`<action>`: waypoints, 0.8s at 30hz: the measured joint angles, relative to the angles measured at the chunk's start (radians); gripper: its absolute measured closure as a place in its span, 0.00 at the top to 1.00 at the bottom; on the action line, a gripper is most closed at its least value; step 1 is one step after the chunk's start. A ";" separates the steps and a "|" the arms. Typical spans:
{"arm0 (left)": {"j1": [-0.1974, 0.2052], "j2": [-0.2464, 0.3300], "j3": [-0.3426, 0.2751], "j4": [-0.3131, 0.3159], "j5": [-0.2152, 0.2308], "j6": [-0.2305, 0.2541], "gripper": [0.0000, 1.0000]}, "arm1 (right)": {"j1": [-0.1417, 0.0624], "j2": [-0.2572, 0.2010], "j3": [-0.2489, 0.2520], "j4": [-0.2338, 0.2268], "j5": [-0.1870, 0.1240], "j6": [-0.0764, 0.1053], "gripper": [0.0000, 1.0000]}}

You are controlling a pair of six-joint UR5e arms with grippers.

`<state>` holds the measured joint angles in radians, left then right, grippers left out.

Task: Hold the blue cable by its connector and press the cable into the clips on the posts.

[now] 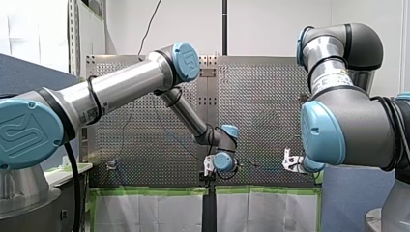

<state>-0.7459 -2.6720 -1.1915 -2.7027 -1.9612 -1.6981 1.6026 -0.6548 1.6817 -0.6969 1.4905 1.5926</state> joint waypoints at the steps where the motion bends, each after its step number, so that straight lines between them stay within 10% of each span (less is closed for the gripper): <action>1: 0.001 0.000 0.000 0.002 0.001 -0.002 0.00 | -0.001 0.000 0.000 -0.001 -0.001 0.003 0.00; 24: 0.055 -0.085 0.099 0.060 0.046 -0.057 0.00 | 0.001 0.001 -0.001 -0.066 -0.010 0.040 0.00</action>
<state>-0.6914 -2.7569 -1.0923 -2.6429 -1.9150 -1.7547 1.6034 -0.6541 1.6808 -0.7625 1.4804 1.6328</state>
